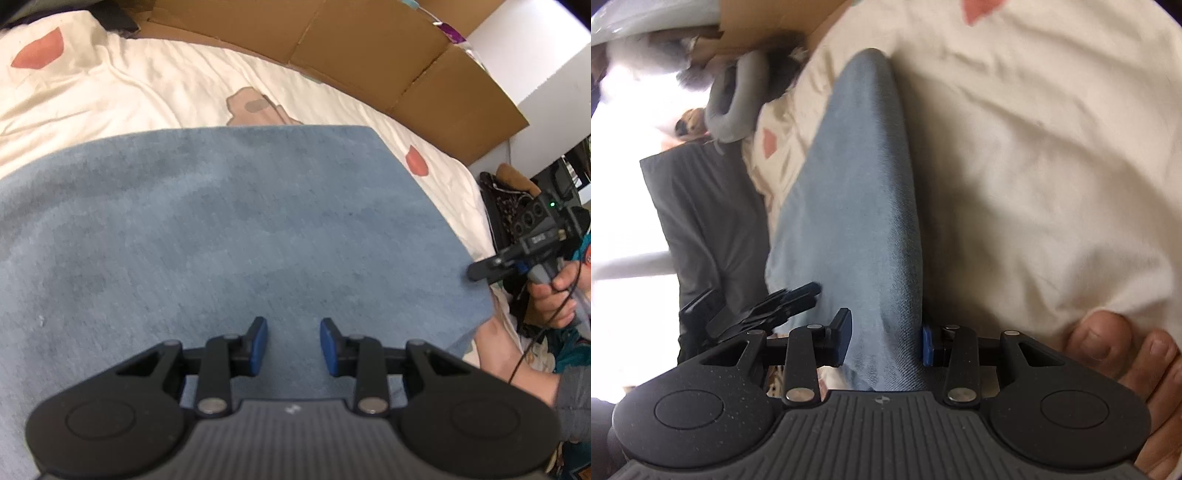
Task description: Fold clothes
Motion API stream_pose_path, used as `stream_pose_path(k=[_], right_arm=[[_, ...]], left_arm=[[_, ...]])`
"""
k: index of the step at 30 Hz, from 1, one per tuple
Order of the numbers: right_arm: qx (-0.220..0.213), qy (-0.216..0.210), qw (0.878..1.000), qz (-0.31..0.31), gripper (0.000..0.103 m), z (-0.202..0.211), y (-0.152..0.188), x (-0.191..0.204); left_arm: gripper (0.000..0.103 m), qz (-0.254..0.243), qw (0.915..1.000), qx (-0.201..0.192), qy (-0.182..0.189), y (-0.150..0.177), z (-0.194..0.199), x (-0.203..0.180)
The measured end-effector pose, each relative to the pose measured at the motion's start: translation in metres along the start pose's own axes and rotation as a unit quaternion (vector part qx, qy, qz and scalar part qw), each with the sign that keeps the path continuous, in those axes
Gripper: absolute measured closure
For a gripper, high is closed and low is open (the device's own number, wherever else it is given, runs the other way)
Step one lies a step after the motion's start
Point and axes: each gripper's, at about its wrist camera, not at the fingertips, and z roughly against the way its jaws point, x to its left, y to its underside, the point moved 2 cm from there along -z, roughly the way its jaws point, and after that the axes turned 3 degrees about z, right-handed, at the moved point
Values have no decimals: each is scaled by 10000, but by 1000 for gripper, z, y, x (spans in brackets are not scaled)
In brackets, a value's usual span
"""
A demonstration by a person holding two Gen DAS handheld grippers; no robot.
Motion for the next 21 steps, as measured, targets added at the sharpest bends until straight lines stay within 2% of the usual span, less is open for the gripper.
stream_pose_path(k=[7,9,10,11,14,18,19,20,21], right_arm=[[-319,-97,9993,-186,65,-15,-2,-9],[-341,-50,9993,-115,78,-20,-3,-7],[-335,24,9994,-84,91,-21,-3,-6],[-353,74,9993,-100,93,-21,-3,-5],[-404,156,9988,-208,97,-16,-5,10],[-421,413,9982,-107,97,-11,-10,42],[-439,455,9980,-45,97,-10,-11,48],[-458,467,9979,18,97,-9,-11,52],[-478,478,9977,81,97,-8,-11,56]], left_arm=[[70,-118,9998,-66,-156,0,-2,-5],[69,-147,9995,-99,-270,0,-1,-6],[68,-162,9993,-116,-315,1,0,-7],[67,-177,9991,-133,-359,1,1,-7],[65,-208,9985,-205,-463,5,8,-11],[67,-174,9986,-72,-503,12,12,-13],[68,-117,9991,-41,-397,14,13,-12],[70,-91,9990,-3,-437,17,13,-11],[79,-66,9988,35,-476,19,12,-11]])
